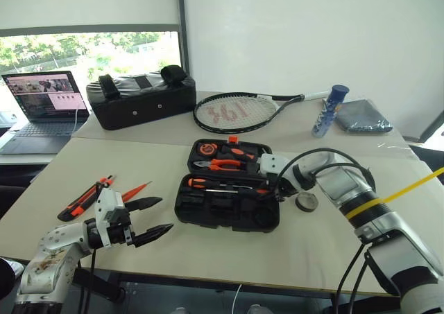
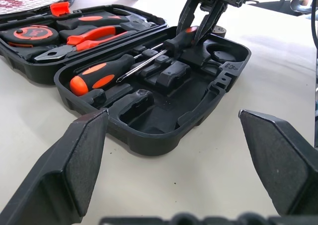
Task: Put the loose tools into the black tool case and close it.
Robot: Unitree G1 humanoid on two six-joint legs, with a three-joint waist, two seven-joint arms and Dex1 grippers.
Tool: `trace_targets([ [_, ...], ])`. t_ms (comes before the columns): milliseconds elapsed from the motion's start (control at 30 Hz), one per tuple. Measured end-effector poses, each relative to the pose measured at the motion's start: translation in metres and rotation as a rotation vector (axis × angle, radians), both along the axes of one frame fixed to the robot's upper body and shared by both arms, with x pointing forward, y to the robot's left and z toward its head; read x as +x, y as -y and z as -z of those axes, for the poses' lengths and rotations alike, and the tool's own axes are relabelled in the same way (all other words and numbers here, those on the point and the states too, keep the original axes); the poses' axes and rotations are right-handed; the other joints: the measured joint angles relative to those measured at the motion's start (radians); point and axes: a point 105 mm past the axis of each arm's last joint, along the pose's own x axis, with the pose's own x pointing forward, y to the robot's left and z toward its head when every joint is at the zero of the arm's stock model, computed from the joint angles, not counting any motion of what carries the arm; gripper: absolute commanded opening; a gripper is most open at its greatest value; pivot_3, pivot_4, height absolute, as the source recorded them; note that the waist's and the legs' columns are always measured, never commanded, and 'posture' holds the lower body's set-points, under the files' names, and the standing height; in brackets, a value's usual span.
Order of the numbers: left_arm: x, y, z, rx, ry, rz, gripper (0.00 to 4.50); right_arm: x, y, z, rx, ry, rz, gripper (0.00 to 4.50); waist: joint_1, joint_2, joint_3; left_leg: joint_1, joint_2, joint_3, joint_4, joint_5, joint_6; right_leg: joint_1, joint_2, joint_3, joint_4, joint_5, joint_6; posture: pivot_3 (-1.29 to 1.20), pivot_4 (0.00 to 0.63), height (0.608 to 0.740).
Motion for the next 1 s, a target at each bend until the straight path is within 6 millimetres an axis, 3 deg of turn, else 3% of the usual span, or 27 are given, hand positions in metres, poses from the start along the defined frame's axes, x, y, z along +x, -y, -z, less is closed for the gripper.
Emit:
trace_targets([
  [33, 0.0, 0.0, 0.0, 0.0, 0.0, -0.001, 4.5, 0.0, -0.002, -0.002, 0.014, 0.004, -0.013, 2.86, 0.0, 0.0, 0.0, 0.0, 0.0, 0.0, 0.0, 0.0, 0.0, 0.0, 0.0, 0.0, 0.0, 0.0, 0.0, 0.0, 0.15, 0.74],
  [167, 0.0, 0.0, 0.0, 0.002, 0.003, -0.002, 4.5, -0.005, -0.011, -0.018, 0.128, 0.016, -0.088, 2.86, -0.002, 0.0, 0.0, 0.0, 0.0, 0.0, 0.0, 0.0, 0.0, 0.0, 0.0, 0.0, 0.0, 0.0, 0.0, 0.0, 0.15, 0.74],
  [400, 0.002, -0.002, 0.0, 0.002, 0.002, -0.009, 4.5, -0.012, -0.005, -0.044, 0.247, 0.021, -0.145, 2.86, -0.001, 0.001, 0.001, 0.0, 0.0, 0.0, 0.0, 0.0, 0.0, 0.0, 0.0, 0.0, 0.0, 0.0, 0.0, 0.0, 0.15, 0.74],
  [433, 0.002, -0.002, -0.001, 0.002, 0.007, -0.008, 4.5, -0.011, -0.005, -0.046, 0.26, 0.041, -0.134, 2.36, -0.001, 0.001, 0.001, 0.0, 0.0, 0.0, 0.0, 0.0, 0.0, 0.0, 0.0, 0.0, 0.0, 0.0, 0.0, 0.0, 0.15, 0.74],
  [500, 0.004, -0.002, -0.004, 0.002, 0.021, -0.006, 4.5, -0.008, -0.011, -0.044, 0.29, 0.071, -0.111, 1.9, -0.005, 0.001, 0.0, 0.001, 0.0, 0.0, 0.0, 0.0, 0.0, 0.0, 0.0, 0.0, 0.0, 0.0, 0.0, 0.0, 0.15, 0.74],
  [667, 0.006, -0.002, -0.004, 0.002, 0.022, -0.008, 4.5, -0.008, -0.019, -0.015, 0.266, 0.068, -0.079, 0.11, -0.003, 0.001, 0.001, 0.0, 0.0, 0.0, 0.0, 0.0, 0.0, 0.0, 0.0, 0.0, 0.0, 0.0, 0.0, 0.0, 0.15, 0.74],
  [1000, 0.009, -0.003, -0.006, 0.004, 0.027, -0.005, 4.5, 0.005, -0.016, 0.001, 0.212, 0.119, -0.034, 0.05, -0.003, 0.001, 0.001, 0.001, 0.0, 0.0, 0.0, 0.0, 0.0, 0.001, 0.0, 0.0, 0.0, 0.0, 0.0, 0.0, 0.15, 0.74],
])
